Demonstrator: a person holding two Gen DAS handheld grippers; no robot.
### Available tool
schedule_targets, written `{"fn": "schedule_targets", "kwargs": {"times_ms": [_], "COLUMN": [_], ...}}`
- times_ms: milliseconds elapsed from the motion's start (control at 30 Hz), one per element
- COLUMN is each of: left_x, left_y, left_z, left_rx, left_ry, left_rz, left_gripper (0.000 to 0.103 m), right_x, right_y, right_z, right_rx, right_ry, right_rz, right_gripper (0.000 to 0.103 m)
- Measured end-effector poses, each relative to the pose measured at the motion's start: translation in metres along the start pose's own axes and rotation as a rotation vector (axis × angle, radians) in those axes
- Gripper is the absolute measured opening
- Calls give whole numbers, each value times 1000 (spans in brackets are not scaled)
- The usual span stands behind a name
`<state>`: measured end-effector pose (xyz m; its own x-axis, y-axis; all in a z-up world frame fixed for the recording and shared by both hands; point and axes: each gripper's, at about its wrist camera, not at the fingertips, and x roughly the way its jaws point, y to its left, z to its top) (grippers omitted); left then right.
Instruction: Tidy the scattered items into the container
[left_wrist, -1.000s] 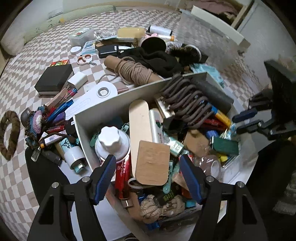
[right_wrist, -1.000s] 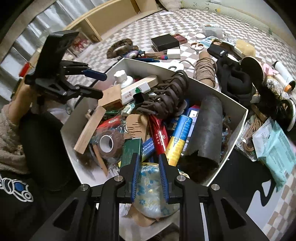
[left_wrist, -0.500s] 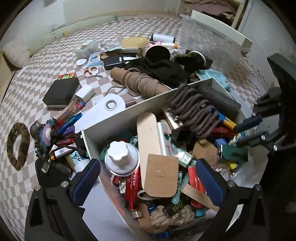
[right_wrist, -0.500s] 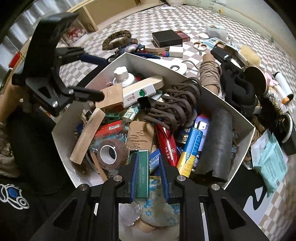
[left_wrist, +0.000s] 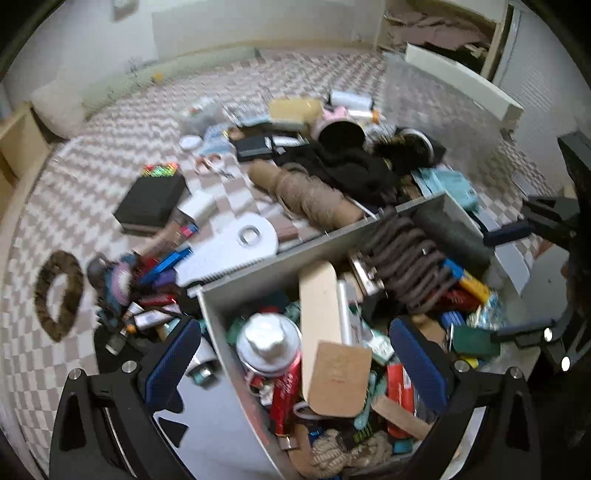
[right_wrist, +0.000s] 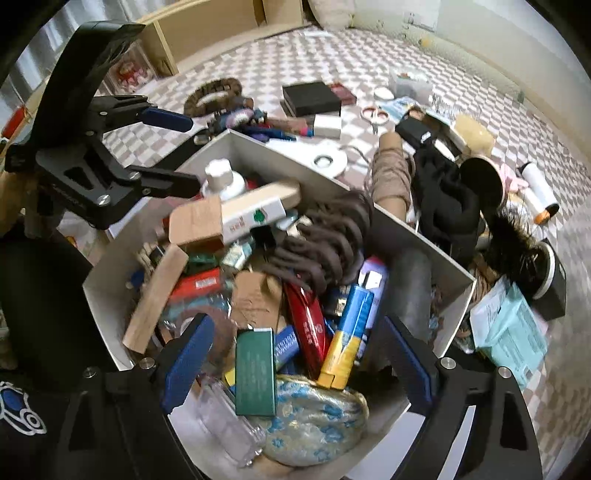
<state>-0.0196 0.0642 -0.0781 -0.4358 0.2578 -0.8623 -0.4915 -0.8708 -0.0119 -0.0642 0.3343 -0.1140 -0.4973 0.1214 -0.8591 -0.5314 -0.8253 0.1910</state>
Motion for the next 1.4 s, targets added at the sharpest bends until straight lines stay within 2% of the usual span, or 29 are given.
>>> {"fn": "schedule_targets", "kwargs": {"times_ms": [67,267,567,867,1000,1200,1300,1400], "left_x": [-8,-33,-55,-81,-106,-149,-166,-174], "left_y": [2,9,6,1,2,6,4,-1], "left_z": [4,14,20,21,17,8,1,-8], "left_rx": [-18,-75,-50,-59,-93,-147,-132,-116], "left_ry": [-32,-144,-254,-363,-476,-672,-727,-716], "left_rz": [-1,-29,54,105,104,74,84,93], "left_gripper": [103,103,103,103,103,103,103,103], "right_x": [-3,-24,-67,-113,-137,-164,-172,-173], "right_y": [1,-3,-16,6,17,16,19,22], "right_z": [2,10,20,18,11,-5,-10,-15], "right_rx": [-10,13,113,115,121,219,204,217], "right_ry": [-21,-149,-392,-641,-766,-903,-931,-905], "right_rz": [-8,-47,-110,-199,-218,-178,-158,-200], "right_gripper": [100,101,101,103,103,103,103,103]}}
